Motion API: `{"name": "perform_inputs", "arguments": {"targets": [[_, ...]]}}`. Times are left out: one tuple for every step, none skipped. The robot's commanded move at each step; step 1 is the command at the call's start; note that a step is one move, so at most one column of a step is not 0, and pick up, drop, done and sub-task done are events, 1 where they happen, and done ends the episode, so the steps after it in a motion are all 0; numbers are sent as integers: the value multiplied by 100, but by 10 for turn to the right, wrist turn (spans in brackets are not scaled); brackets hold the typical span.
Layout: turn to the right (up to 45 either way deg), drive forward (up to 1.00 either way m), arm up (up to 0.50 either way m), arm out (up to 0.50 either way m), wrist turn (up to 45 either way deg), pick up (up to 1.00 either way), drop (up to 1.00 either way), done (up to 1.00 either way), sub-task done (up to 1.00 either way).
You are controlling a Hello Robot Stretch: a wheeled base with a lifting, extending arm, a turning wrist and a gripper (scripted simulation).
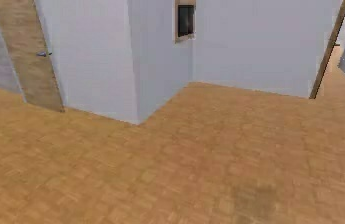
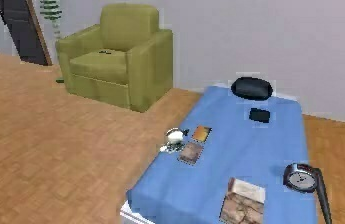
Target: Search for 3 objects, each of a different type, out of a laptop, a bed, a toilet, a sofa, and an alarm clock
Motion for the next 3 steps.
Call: {"name": "perform_inputs", "arguments": {"targets": [[-420,0,0,0,0,0,0,0,0],[0,100,0,0,0,0,0,0,0],[0,100,0,0,0,0,0,0,0]]}}
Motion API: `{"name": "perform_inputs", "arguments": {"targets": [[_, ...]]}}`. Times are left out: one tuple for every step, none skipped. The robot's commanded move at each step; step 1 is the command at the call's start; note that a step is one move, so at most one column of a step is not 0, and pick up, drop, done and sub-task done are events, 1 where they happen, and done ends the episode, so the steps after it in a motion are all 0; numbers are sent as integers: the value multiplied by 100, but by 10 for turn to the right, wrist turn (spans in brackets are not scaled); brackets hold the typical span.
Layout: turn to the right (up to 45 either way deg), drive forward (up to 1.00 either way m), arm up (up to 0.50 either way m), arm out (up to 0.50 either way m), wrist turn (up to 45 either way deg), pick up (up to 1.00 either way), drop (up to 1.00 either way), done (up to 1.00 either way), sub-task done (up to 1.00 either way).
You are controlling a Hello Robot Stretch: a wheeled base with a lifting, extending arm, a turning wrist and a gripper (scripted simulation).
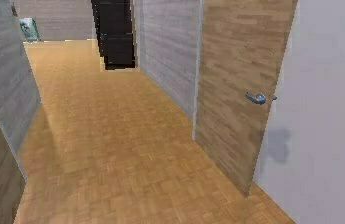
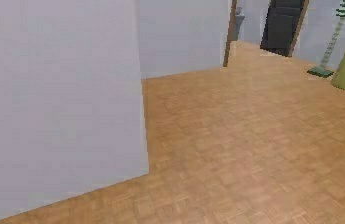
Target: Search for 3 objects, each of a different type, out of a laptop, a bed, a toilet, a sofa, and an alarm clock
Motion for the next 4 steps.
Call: {"name": "perform_inputs", "arguments": {"targets": [[-60,0,0,0,0,0,0,0,0],[0,55,0,0,0,0,0,0,0],[-150,0,0,0,0,0,0,0,0],[0,75,0,0,0,0,0,0,0]]}}
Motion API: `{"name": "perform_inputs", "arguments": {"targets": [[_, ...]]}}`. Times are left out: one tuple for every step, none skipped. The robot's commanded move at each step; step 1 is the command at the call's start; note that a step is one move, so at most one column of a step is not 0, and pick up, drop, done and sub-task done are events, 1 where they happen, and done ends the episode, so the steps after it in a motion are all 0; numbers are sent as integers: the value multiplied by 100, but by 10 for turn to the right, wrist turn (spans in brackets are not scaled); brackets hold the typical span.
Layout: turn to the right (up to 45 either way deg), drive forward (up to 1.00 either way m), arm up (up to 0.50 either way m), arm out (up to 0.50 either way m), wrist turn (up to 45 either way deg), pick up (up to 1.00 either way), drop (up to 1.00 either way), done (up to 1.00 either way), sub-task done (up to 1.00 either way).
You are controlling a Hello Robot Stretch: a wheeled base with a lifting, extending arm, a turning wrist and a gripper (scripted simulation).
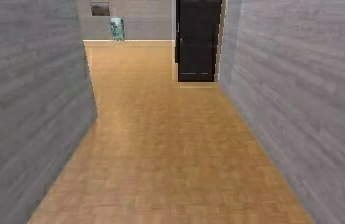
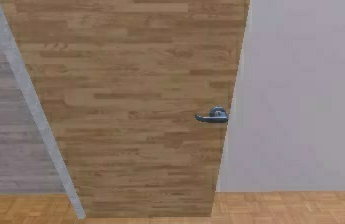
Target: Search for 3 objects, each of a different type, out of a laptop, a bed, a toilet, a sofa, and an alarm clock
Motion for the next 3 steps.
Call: {"name": "perform_inputs", "arguments": {"targets": [[-90,0,0,0,0,0,0,0,0],[0,100,0,0,0,0,0,0,0],[0,100,0,0,0,0,0,0,0]]}}
